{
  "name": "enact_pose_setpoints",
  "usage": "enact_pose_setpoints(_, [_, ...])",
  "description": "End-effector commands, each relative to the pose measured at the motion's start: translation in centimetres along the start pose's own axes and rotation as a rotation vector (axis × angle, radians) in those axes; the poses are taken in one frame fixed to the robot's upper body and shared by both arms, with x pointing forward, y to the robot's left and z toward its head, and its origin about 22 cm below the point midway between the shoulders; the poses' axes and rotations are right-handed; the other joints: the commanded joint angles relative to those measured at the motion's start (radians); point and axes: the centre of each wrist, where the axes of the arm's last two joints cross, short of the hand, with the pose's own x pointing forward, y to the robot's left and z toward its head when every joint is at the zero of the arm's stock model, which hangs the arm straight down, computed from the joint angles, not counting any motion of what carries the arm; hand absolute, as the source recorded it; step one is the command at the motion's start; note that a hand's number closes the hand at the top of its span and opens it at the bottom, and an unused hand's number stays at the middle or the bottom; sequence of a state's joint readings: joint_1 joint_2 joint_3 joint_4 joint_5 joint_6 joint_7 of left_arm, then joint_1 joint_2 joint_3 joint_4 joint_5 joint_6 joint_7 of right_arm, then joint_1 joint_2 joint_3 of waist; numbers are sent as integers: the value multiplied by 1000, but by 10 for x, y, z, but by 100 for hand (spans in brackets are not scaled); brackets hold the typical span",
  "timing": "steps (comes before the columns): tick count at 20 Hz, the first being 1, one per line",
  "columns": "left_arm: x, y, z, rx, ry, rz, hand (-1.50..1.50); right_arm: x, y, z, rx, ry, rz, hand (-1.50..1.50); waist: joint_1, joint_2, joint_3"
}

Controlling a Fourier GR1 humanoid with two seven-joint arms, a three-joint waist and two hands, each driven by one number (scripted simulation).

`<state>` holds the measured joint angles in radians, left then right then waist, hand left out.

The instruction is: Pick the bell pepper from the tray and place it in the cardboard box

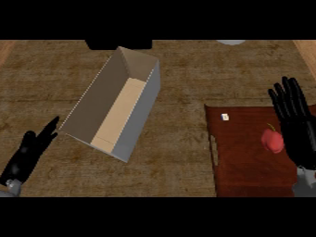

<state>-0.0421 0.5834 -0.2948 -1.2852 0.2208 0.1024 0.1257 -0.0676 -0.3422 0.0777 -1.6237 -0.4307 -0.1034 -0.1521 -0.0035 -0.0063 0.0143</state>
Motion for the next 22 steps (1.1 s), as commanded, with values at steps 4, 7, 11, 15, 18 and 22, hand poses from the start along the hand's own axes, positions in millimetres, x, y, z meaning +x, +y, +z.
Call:
enact_pose_setpoints(4, [16,42,-4,294,-147,-65,0,-14,-78,27,-125,-37,80,-150,0,8,-13])
enact_pose_setpoints(7, [31,47,-4,311,-160,-75,0,30,-111,23,46,-37,675,-150,4,8,-56])
enact_pose_setpoints(11, [37,36,-10,384,-210,-65,0,-52,-132,96,-46,31,726,-150,4,14,-9])
enact_pose_setpoints(15, [21,51,5,372,-189,-60,0,-82,-139,124,-122,-175,423,-150,15,6,-9])
enact_pose_setpoints(18, [45,54,-9,400,-198,-63,0,-83,-171,126,-18,-216,498,-150,7,9,-11])
enact_pose_setpoints(22, [40,59,-6,410,-197,-68,0,-42,-207,109,2,-152,777,-150,6,7,-14])
